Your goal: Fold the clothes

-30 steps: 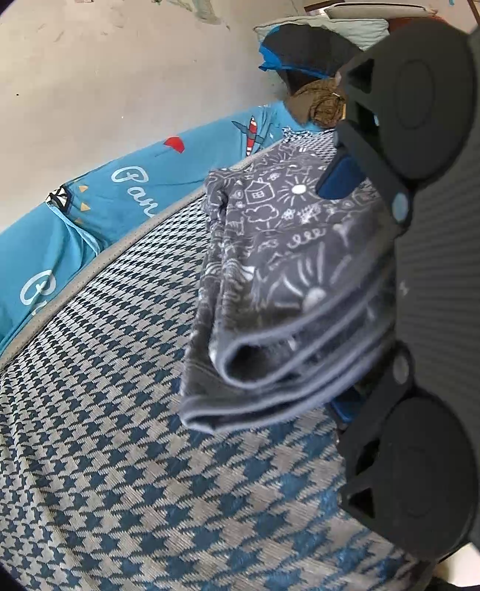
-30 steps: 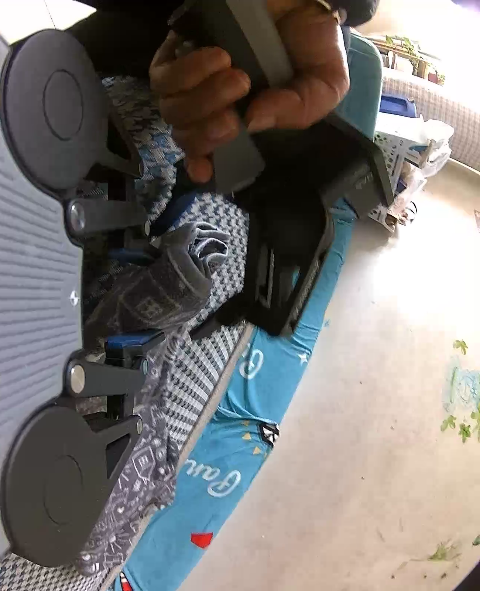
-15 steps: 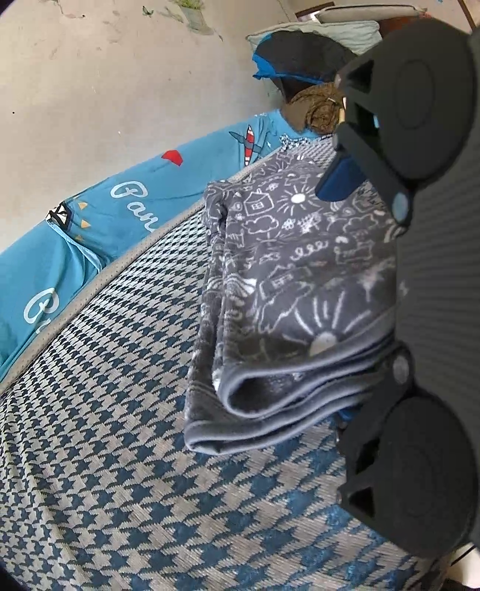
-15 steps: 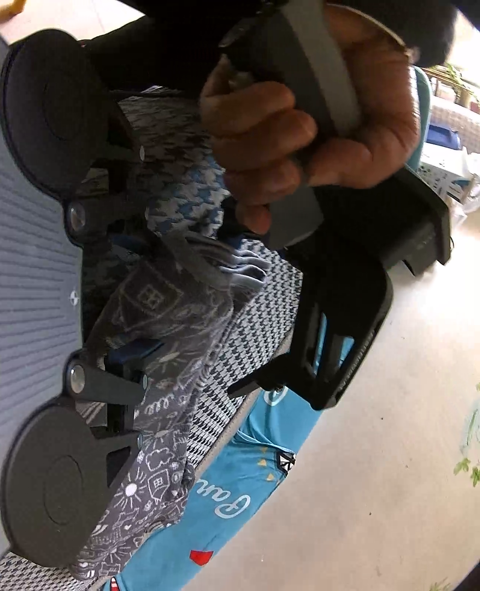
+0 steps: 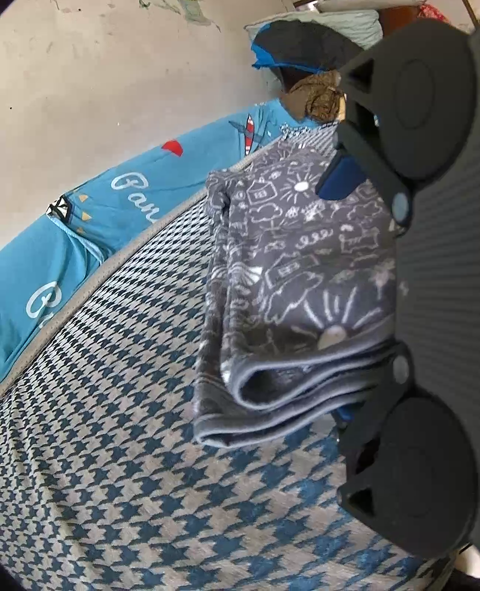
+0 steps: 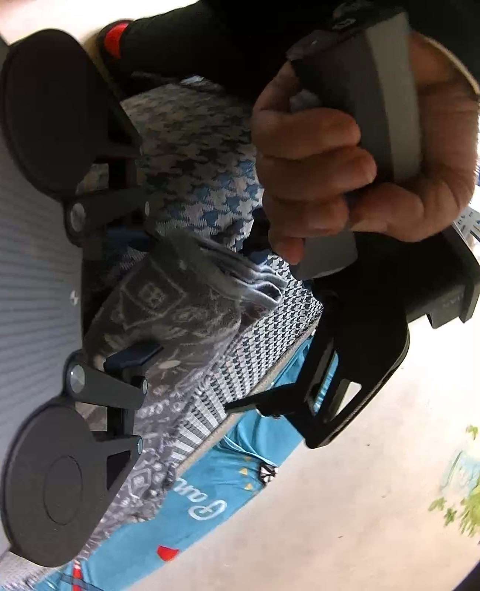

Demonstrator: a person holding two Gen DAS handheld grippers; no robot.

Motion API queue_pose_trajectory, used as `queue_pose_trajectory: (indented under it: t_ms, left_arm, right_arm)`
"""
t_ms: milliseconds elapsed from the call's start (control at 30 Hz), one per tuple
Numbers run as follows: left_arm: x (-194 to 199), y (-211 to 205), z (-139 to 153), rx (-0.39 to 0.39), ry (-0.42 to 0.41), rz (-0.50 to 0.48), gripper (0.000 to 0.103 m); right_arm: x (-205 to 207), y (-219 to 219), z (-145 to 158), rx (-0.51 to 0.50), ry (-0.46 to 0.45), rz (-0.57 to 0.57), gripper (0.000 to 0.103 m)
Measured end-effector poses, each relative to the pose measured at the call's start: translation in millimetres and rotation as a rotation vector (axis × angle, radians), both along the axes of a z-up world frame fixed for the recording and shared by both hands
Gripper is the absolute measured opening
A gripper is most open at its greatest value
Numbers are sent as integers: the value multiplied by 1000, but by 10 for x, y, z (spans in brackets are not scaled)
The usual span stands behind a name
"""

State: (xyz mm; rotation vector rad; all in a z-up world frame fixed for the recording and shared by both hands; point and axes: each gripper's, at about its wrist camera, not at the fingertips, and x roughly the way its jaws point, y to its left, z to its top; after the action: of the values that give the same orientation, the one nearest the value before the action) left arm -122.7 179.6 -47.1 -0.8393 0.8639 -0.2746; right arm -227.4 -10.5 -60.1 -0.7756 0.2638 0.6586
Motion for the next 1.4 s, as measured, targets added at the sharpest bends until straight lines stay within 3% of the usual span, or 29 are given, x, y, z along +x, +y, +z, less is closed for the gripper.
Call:
queue_pose_trajectory:
  t_ms: [200,333,367,433,533,633,700,733,800,933,1033,1233,1400]
  left_arm:
    - [78,-39,41,77,-13,-1,102]
    - [78,-106,91,176,-35,-7,91]
    - [80,-109,97,185,-38,-7,83]
    - [85,-98,107,176,-45,-4,71]
    - [77,-70,130,136,-74,10,66]
    - [95,-72,152,107,-86,18,66]
    - [125,-93,160,120,-76,16,66]
    - [142,-106,167,125,-71,14,66]
    - [175,-131,188,126,-67,7,66]
    - [222,-116,200,96,-59,8,74]
    - [236,-88,157,56,-51,24,84]
    - [235,-127,161,70,-59,14,95]
    - [234,-95,144,70,-46,25,96]
  right_arm:
    - [104,-21,30,-13,-18,69,53]
    - [155,-89,64,3,-27,118,51]
    - [163,-106,76,6,-29,130,48]
    - [173,-129,101,5,-29,155,42]
    - [182,-181,165,20,-34,173,34]
    - [250,-261,256,96,23,140,34]
    - [303,-296,276,137,74,115,40]
    - [319,-297,271,143,79,102,48]
    - [323,-270,243,119,67,87,56]
    - [253,-318,258,82,57,99,58]
    - [283,-503,372,160,153,90,59]
    - [536,-823,505,396,443,7,60]
    - [500,-883,531,441,457,-1,61]
